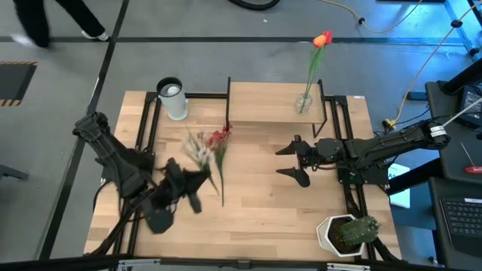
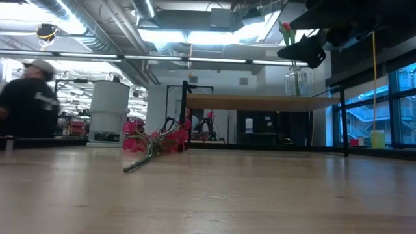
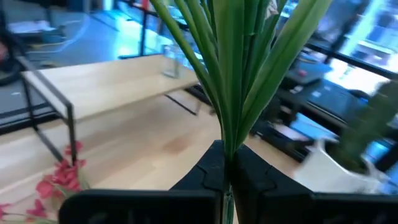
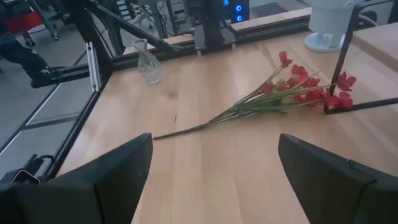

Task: Pick and place flowers into a vace then onto a shelf
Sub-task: Put the white flowers into the transparent vase

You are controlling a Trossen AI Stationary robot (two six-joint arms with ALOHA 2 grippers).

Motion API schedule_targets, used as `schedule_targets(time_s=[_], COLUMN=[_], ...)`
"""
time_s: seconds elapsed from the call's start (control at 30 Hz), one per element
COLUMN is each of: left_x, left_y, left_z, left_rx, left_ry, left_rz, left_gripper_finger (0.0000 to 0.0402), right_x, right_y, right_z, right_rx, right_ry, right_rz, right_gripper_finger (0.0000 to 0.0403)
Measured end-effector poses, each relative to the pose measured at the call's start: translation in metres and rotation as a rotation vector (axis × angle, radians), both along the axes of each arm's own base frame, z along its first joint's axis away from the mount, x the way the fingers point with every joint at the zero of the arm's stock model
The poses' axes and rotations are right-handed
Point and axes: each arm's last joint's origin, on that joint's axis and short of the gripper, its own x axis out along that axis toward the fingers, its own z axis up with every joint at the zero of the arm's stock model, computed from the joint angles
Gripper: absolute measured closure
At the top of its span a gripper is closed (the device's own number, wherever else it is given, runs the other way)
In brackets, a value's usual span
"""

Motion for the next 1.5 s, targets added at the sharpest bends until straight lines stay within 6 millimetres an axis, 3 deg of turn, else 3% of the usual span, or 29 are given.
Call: schedule_targets(time_s=[0.2, 0.33, 0.53, 0.9, 1.5], left_x=[-0.024, -0.038, -0.064, -0.110, -0.142], left_y=[-0.022, -0.025, 0.003, 0.058, 0.091], left_z=[-0.001, -0.002, 0.013, 0.055, 0.109], left_rx=[0.095, 0.200, 0.041, -0.004, 0.225], left_ry=[0.043, 0.086, 0.113, 0.137, -0.093], left_rz=[-0.116, -0.150, -0.206, -0.423, -0.913], left_gripper_finger=[0.0394, 0.0393, 0.0396, 0.0397, 0.0397], right_x=[0.001, 0.002, 0.004, 0.007, 0.048], right_y=[-0.001, -0.003, -0.004, -0.006, -0.001], right_z=[0.003, 0.010, 0.017, 0.018, -0.007], right_rx=[0.000, 0.020, 0.047, 0.167, 0.267], right_ry=[-0.034, -0.107, -0.186, -0.227, -0.348], right_rz=[-0.034, -0.119, -0.166, -0.270, -0.313], right_gripper_finger=[0.0054, 0.0054, 0.0054, 0.0054, 0.0054])
